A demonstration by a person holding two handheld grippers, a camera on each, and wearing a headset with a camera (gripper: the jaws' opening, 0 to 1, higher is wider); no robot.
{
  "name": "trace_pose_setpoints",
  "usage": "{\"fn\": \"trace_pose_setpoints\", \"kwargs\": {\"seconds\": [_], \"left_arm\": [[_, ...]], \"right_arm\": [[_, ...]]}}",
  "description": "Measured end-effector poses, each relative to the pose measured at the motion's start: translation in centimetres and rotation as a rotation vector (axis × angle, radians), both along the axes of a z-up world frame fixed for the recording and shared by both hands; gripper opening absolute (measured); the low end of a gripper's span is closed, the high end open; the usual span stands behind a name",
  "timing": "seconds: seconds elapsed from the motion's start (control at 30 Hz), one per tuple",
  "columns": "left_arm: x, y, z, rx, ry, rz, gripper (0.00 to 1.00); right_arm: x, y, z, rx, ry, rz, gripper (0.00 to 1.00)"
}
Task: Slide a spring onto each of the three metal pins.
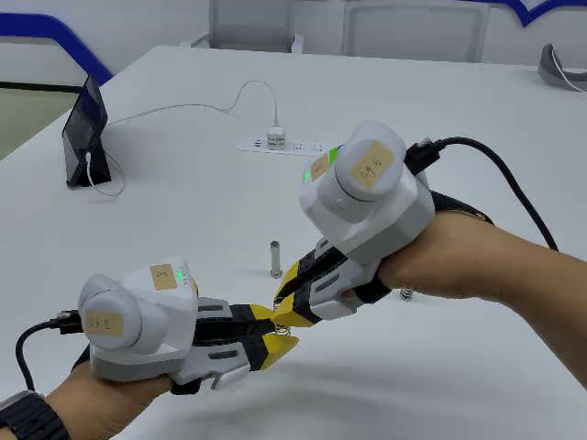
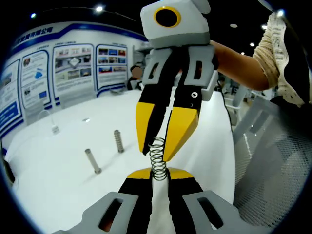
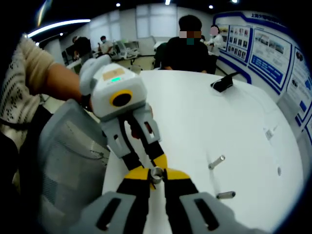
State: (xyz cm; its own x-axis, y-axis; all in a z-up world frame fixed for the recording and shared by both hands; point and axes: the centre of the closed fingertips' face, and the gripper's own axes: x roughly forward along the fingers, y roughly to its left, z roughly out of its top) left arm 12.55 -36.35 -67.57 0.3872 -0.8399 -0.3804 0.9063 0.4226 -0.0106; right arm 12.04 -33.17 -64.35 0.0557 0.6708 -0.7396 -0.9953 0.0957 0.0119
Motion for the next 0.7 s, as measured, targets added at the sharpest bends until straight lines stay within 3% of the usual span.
{"fn": "trace_pose_setpoints", "kwargs": {"seconds": [0.37, 0.7], "left_arm": [[0.5, 0.5, 0.2, -0.021, -0.008, 0.027, 0.12], [1.3, 1.9, 0.4, -0.039, 0.006, 0.098, 0.27]], "right_arm": [[0.6, 0.3, 0.2, 0.019, 0.01, -0.032, 0.12], [1.1, 0.2, 0.5, 0.026, 0.004, -0.05, 0.12]]}}
